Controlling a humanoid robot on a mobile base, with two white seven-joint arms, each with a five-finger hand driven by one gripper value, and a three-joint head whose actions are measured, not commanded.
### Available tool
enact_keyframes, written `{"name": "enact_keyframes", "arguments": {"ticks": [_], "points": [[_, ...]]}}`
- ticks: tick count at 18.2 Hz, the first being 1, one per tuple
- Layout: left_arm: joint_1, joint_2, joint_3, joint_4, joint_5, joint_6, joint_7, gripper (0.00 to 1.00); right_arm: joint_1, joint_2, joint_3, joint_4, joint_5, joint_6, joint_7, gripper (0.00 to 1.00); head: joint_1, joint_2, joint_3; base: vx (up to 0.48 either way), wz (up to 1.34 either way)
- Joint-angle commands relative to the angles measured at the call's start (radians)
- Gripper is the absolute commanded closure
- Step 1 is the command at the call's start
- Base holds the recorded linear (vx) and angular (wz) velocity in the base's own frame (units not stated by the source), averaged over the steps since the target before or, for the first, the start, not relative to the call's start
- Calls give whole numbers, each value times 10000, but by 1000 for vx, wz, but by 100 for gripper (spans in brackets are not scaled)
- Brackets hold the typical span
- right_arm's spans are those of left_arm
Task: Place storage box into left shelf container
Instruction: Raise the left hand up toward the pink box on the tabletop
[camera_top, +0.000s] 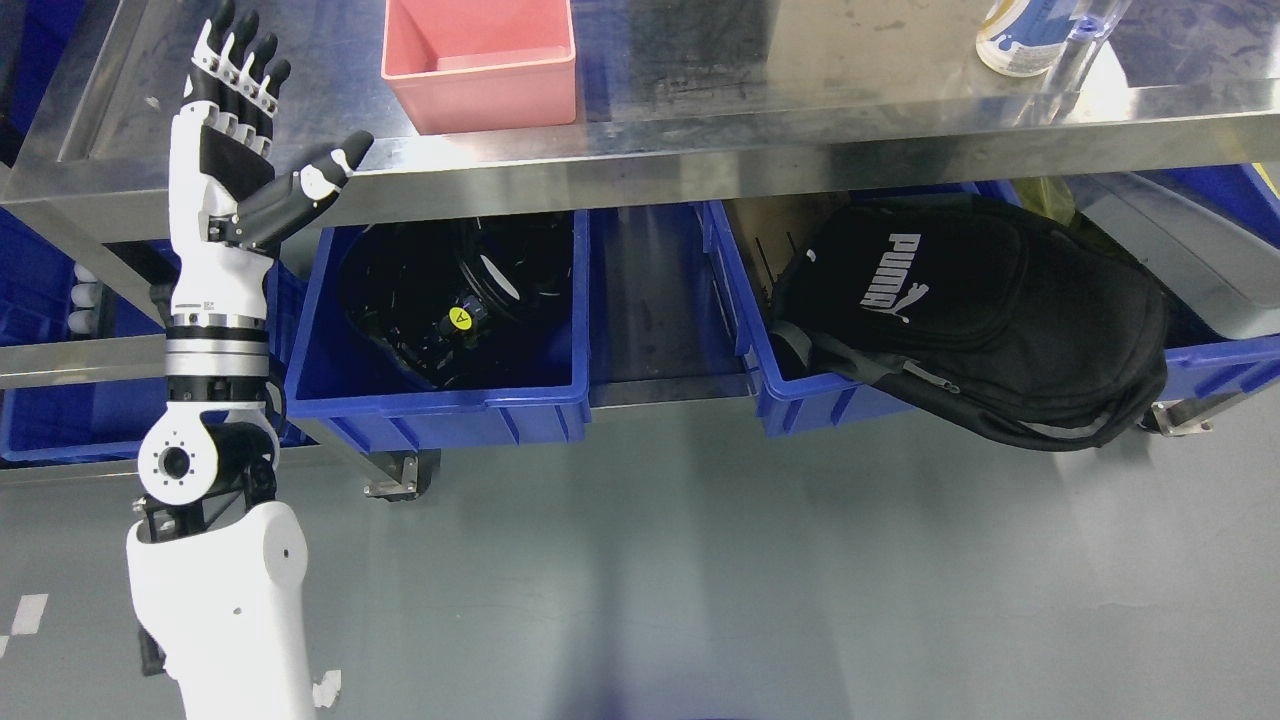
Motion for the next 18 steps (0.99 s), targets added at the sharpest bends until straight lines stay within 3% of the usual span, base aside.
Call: {"name": "enact_keyframes", "arguments": {"ticks": [1,5,8,10,15,18], "points": [[32,277,707,-11,-10,202,-47,0,-30,-175,0,-174,-215,3,4,0,0,0,0,0,0],[-671,903,954,-11,-10,217,-413,0,-45,-175,0,-174,-215,3,4,0,0,0,0,0,0],[-2034,1807,893,416,-25,233,-2157,0,-45,-175,0,-174,-215,-13,4,0,0,0,0,0,0],[-3032,2985,649,922,-177,248,-3553,0,-30,-175,0,-174,-215,-13,4,0,0,0,0,0,0],[-4291,5427,-2015,1875,-408,233,-5060,0,-30,-175,0,-174,-215,3,4,0,0,0,0,0,0],[-5227,5478,-3629,2059,-1784,233,-5614,0,-45,-175,0,-174,-215,3,5,0,0,0,0,0,0]]}}
